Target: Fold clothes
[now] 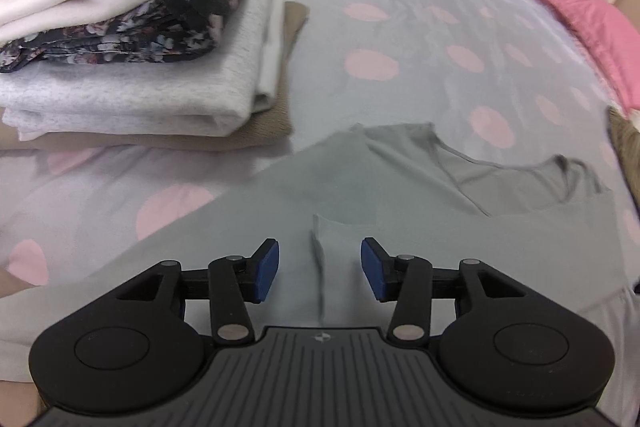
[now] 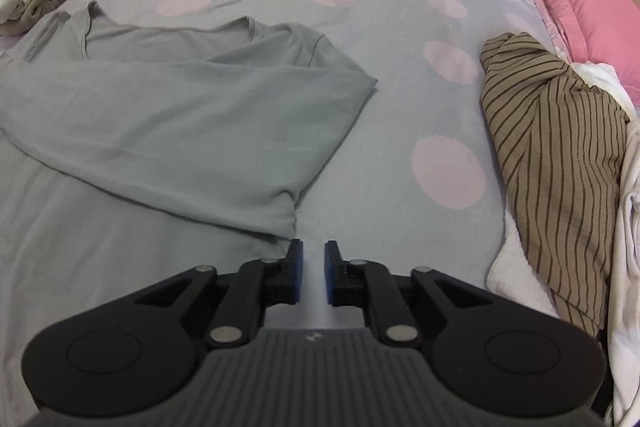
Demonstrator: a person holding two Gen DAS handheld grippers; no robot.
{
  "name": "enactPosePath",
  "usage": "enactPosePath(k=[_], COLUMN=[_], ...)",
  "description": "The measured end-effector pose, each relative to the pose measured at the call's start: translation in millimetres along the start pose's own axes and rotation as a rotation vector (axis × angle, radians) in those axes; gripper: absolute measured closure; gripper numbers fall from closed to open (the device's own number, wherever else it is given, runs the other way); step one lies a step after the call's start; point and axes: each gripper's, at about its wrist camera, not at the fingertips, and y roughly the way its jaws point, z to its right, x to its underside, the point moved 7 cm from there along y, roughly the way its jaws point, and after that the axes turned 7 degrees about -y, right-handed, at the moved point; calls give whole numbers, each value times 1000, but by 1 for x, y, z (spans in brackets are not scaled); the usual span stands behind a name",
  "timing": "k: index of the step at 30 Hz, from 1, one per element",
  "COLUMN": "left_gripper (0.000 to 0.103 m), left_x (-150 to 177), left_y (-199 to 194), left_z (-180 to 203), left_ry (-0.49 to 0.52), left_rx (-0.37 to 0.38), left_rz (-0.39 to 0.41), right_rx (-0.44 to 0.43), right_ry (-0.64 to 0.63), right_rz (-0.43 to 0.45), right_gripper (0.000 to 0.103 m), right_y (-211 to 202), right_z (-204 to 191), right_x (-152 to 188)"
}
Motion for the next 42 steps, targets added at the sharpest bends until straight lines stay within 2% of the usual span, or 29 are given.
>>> enactPosePath(k=[3,5,7,8,11,14,15,17,19,21,25,30,33,39,42], left_gripper=[63,89,92,98,98,98,97,84,77,74,58,54,52,52,47], left_x=[11,19,22,22,23,21,20,18,15,14,14,22,31,52,59], left_y=[5,17,24,26,29,22,18,8,-6,-22,-52,-82,-96,-126,-136], left_z=[8,13,12,12,8,0,-5,-17,-33,-54,-102,-161,-198,-264,-289], left_ry=[49,81,83,80,76,87,86,59,22,-16,-91,-173,-255,-416,-507], left_rx=[8,-16,-40,-50,-87,-143,-159,-161,-154,-159,-189,-275,-312,-387,-415], left_rz=[-19,-59,-80,-86,-97,-72,-60,-46,-29,-9,28,50,70,153,187], right_rx=[5,6,9,11,17,23,23,21,18,13,-17,-45,-54,-55,-56], right_ry=[-14,-24,-38,-45,-63,-79,-83,-89,-99,-108,-96,-100,-112,-118,-127], right_rz=[10,14,21,24,35,47,52,62,68,72,71,79,83,74,73], right_gripper=[79,79,77,76,74,73,73,71,69,68,66,62,60,59,59], right_y=[-2,-4,-7,-9,-15,-22,-24,-28,-30,-31,-29,-30,-33,-31,-30], right_z=[-4,-7,-10,-12,-16,-19,-20,-24,-28,-32,-42,-56,-63,-72,-77], right_x=[-3,-4,-6,-6,-9,-12,-14,-15,-17,-18,-19,-21,-21,-20,-22])
